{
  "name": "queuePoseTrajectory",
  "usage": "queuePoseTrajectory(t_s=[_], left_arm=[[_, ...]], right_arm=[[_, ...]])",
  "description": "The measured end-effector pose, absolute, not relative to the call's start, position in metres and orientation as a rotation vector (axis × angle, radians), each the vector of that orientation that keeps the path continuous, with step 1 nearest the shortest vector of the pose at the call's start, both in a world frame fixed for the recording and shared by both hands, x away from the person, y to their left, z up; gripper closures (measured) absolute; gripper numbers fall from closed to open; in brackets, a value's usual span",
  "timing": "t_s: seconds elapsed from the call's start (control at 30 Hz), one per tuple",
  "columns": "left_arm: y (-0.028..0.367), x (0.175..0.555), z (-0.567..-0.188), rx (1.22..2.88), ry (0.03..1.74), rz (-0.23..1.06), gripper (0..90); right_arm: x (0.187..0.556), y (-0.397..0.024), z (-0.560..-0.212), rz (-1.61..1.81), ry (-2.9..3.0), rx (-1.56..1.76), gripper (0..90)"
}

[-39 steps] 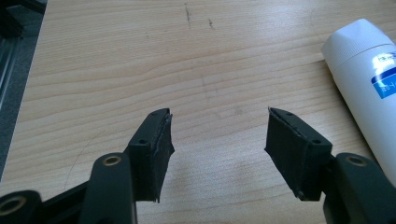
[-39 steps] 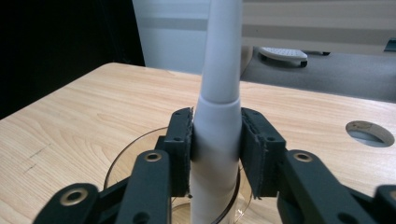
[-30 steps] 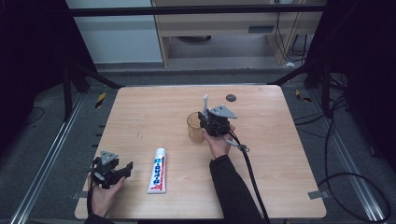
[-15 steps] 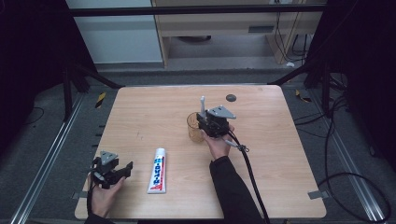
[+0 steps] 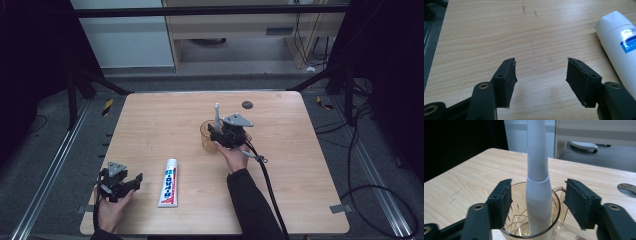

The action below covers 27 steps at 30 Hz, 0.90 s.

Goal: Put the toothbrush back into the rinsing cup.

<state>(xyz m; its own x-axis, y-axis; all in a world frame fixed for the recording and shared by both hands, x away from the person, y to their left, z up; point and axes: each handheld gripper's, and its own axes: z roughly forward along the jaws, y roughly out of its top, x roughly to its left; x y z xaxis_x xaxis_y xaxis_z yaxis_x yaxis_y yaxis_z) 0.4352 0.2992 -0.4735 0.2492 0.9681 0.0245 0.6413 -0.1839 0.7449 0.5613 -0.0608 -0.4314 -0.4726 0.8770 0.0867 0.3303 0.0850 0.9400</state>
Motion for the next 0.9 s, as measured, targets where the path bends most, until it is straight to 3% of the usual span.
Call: queuePoseTrajectory(t_s=[0.3, 0.9], left_arm=[[0.299, 0.435, -0.473, 1.907, 1.463, 0.683, 39.8], [0.297, 0.434, -0.472, 1.918, 1.446, 0.657, 45.6]], right_arm=[[0.554, -0.065, -0.424, 1.380, 1.866, 1.180, 25.5], [0.514, -0.104, -0.406, 1.367, 1.898, 1.175, 21.2]])
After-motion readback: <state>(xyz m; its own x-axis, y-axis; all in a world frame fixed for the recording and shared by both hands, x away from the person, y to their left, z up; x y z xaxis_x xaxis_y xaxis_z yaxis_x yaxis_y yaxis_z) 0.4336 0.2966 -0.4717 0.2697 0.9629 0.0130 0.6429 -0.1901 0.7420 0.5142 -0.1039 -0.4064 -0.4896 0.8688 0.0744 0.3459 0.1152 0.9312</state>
